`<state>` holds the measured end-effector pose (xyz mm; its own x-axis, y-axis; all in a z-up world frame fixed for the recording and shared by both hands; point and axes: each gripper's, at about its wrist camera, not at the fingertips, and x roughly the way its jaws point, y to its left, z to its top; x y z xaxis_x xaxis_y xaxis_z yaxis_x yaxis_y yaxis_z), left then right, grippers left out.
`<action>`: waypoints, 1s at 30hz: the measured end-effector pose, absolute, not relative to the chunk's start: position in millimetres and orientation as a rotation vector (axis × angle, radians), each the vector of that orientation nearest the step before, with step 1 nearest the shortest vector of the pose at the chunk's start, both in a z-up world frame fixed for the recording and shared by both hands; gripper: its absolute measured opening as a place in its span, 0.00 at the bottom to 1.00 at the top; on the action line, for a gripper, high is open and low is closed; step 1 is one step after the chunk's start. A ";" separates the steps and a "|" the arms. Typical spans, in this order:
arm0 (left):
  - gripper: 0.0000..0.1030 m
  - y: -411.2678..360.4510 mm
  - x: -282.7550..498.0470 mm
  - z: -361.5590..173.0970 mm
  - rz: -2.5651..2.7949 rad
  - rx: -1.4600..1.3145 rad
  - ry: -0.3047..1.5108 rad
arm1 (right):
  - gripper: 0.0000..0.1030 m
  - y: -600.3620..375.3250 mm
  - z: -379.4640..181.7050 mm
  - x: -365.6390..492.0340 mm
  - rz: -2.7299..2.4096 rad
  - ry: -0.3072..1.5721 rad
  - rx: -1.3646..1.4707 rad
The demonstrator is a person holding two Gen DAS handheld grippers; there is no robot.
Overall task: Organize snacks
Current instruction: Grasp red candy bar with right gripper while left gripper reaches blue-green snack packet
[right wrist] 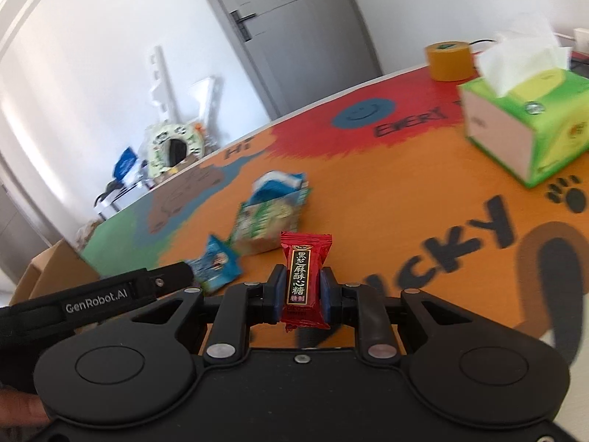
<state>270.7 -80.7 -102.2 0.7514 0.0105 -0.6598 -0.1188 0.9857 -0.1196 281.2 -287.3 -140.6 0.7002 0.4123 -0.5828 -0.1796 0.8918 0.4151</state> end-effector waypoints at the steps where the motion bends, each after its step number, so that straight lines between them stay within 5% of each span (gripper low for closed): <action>1: 0.86 -83.0 273.4 -102.7 0.071 -0.153 0.718 | 0.20 -291.4 -141.4 282.6 0.329 0.724 0.346; 15: 0.80 -101.5 299.8 -125.8 0.086 -0.112 0.718 | 0.20 -313.7 -156.3 298.7 0.320 0.741 0.401; 18: 0.68 -105.0 300.7 -127.4 0.081 -0.104 0.706 | 0.20 -312.7 -156.9 299.8 0.324 0.736 0.398; 23: 0.28 -105.4 299.2 -126.4 0.084 -0.108 0.691 | 0.21 -313.3 -156.9 298.7 0.322 0.734 0.398; 30: 0.17 -101.4 284.3 -121.8 0.057 -0.138 0.678 | 0.20 -306.4 -154.8 290.4 0.319 0.743 0.393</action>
<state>284.3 -101.4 -121.8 0.7775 0.0074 -0.6289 -0.0976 0.9892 -0.1090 290.4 -306.4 -154.8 0.6948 0.4141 -0.5880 -0.1416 0.8803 0.4527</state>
